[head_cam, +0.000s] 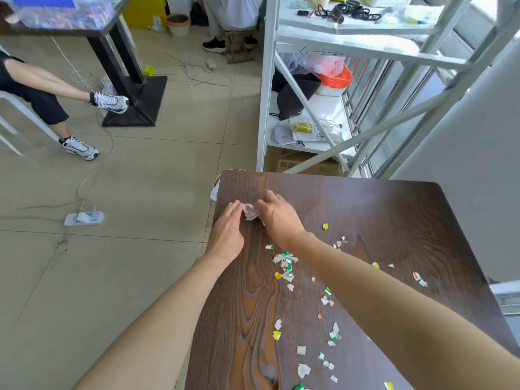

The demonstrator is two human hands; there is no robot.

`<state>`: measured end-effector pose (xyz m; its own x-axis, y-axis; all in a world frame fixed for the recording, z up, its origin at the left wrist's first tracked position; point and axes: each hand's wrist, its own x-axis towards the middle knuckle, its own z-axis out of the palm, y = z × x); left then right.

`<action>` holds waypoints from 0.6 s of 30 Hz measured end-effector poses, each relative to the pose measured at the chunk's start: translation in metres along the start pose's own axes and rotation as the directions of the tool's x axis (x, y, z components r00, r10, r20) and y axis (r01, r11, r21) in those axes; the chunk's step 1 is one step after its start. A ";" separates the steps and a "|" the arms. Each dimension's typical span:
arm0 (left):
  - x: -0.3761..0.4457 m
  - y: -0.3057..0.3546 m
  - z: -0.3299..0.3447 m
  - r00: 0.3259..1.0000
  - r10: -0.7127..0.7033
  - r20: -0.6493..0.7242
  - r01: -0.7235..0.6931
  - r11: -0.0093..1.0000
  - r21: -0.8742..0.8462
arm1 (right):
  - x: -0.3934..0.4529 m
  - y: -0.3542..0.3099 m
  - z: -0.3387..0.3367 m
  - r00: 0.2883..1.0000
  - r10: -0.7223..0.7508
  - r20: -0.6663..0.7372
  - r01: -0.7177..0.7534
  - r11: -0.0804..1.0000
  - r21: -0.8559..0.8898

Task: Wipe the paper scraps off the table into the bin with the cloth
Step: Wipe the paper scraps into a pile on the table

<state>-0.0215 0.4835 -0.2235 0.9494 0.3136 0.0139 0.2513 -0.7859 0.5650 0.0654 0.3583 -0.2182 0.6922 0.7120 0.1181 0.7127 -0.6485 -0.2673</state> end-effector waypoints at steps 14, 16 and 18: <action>-0.003 0.009 -0.008 0.992 -0.030 0.120 0.022 0.998 0.065 | -0.111 0.013 -0.055 0.925 -0.259 0.279 0.232 0.965 0.125; -0.007 0.013 -0.006 0.993 -0.037 0.111 0.030 0.998 0.062 | -0.106 0.035 -0.070 0.978 -0.145 0.149 0.141 0.989 0.041; -0.015 0.019 -0.002 0.994 -0.016 0.105 0.010 0.998 0.058 | -0.099 0.064 -0.082 0.998 0.037 0.043 -0.035 0.997 -0.063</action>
<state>-0.0311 0.4651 -0.2113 0.9597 0.2686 -0.0824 0.2716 -0.8121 0.5165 0.0522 0.2243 -0.1687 0.7128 0.6982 0.0664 0.6940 -0.6884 -0.2109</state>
